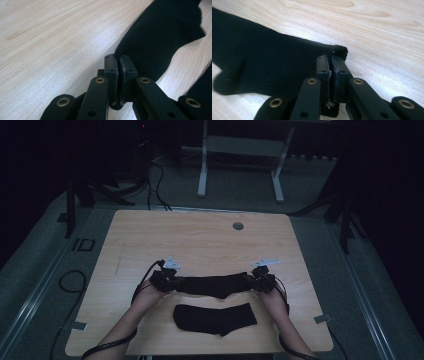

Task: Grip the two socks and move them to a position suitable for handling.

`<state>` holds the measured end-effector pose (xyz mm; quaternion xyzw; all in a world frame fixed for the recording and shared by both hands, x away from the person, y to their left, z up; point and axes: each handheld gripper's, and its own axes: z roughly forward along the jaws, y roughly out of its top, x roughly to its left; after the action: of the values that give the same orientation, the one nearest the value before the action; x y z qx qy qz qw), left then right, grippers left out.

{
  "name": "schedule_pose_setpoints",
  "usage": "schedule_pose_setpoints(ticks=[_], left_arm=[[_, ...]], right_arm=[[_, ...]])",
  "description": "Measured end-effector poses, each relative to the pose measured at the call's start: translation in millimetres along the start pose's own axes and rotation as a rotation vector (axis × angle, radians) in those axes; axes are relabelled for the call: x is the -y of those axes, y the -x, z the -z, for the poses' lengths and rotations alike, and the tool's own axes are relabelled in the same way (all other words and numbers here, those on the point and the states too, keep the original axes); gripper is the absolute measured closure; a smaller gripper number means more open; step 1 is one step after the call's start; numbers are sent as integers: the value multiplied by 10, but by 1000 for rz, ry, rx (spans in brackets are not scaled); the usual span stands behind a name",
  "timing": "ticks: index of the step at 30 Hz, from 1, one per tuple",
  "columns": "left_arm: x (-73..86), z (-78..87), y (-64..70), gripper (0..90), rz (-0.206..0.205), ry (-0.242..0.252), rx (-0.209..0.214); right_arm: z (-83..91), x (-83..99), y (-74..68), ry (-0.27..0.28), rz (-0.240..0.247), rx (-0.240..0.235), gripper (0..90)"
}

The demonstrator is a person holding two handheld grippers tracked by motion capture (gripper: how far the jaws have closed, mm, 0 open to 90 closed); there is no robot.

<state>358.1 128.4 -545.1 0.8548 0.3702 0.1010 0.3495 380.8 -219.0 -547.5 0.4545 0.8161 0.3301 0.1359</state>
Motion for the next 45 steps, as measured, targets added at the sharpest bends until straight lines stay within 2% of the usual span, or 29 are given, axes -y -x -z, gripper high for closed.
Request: schedule_pose_setpoints(ticks=[4, 8, 9, 11, 14, 17, 21, 25, 28, 31, 32, 36, 40, 43, 44, 45], left_arm=[[38, -41, -19, 829, -7, -15, -14], [63, 5, -68, 583, 21, -13, -28], [73, 31, -83, 569, 26, -9, -30], [96, 99, -108, 541, 41, -4, -63], [126, 190, -128, 499, 59, 9, -80], [168, 298, -108, 478, 70, 28, -69], [242, 421, 5, 444, 61, 40, -40], [348, 517, 166, 436, 60, 47, 12], [434, 550, 286, 431, 50, 49, 13], [485, 554, 364, 434, 58, 54, 34], [512, 539, 420, 434, 59, 47, 48], [569, 480, 505, 443, 47, 28, 68], [636, 413, 543, 499, 55, 0, 86], [664, 386, 550, 585, 62, -12, 98], [677, 374, 563, 585, 50, -22, 101], [679, 368, 568, 629, 42, -27, 96]], right_arm=[[-47, 4, 8, -1, 2, 15, 807], [-41, -28, -10, -8, 22, 34, 648], [-28, -34, -4, -5, 20, 34, 620], [24, -53, 20, 3, 14, 30, 536], [118, -67, 38, 21, 9, 25, 495], [245, -60, 1, 39, 20, 16, 493], [368, 7, -106, 45, 50, -6, 488], [441, 147, -203, 28, 66, -41, 493], [473, 276, -251, 13, 70, -59, 493], [503, 416, -282, -6, 60, -75, 493], [507, 446, -290, -13, 60, -75, 494], [543, 580, -333, -23, 52, -88, 502], [573, 664, -359, -30, 47, -93, 513], [581, 696, -364, -37, 43, -93, 522], [581, 709, -365, -42, 43, -94, 542], [574, 737, -378, -54, 45, -97, 563]])
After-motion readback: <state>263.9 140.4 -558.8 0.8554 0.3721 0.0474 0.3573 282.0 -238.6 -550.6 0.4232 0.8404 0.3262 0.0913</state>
